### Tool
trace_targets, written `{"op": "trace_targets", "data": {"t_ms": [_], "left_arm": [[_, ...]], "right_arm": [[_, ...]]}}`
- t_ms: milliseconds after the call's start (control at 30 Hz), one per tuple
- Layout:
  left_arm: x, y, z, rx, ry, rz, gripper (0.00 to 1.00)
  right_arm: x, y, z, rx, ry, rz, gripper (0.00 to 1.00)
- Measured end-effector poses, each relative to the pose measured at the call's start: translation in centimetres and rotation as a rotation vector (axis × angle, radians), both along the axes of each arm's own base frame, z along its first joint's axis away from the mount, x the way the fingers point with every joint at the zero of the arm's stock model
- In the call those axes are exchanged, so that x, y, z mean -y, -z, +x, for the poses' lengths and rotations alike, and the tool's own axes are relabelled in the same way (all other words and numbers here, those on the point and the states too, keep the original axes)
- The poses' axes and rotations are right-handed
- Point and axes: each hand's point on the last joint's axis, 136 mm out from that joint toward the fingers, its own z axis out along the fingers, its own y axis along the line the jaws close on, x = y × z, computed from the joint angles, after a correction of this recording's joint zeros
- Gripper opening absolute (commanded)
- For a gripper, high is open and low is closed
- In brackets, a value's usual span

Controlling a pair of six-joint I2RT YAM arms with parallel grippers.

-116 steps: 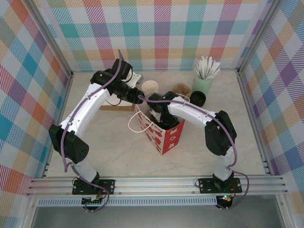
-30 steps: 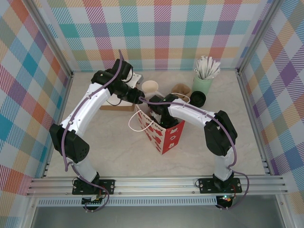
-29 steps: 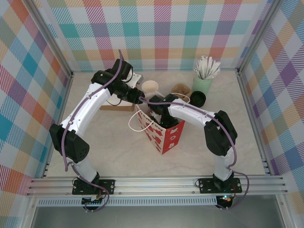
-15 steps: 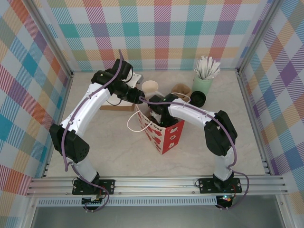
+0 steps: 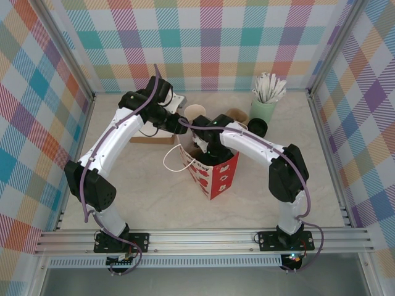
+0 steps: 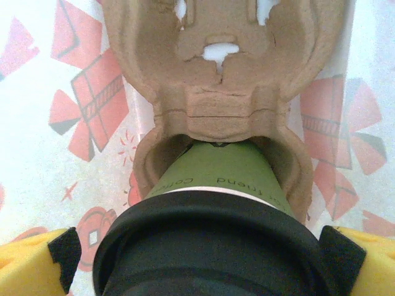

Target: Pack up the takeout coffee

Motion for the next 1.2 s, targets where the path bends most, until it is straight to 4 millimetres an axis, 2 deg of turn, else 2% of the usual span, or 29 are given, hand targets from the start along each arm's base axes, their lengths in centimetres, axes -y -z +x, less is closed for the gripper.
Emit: {"op": "trace_targets", "data": {"t_ms": [533, 1000, 1200], "left_arm": [[0.1, 0.0, -0.1, -0.003, 0.004, -0.006, 0.49], [0.1, 0.0, -0.1, -0.003, 0.004, -0.006, 0.51], [0.1, 0.0, -0.1, -0.003, 0.004, -0.005, 0.52]], "right_arm": [[-0.3, -4.1, 0.5, 0.052, 0.013, 0.064, 1.00], [-0.4, -4.8, 0.5, 0.060, 0.016, 0.072, 1.00], [-0.3, -5.9, 0.5, 0.074, 0.020, 0.087, 1.00]]}}
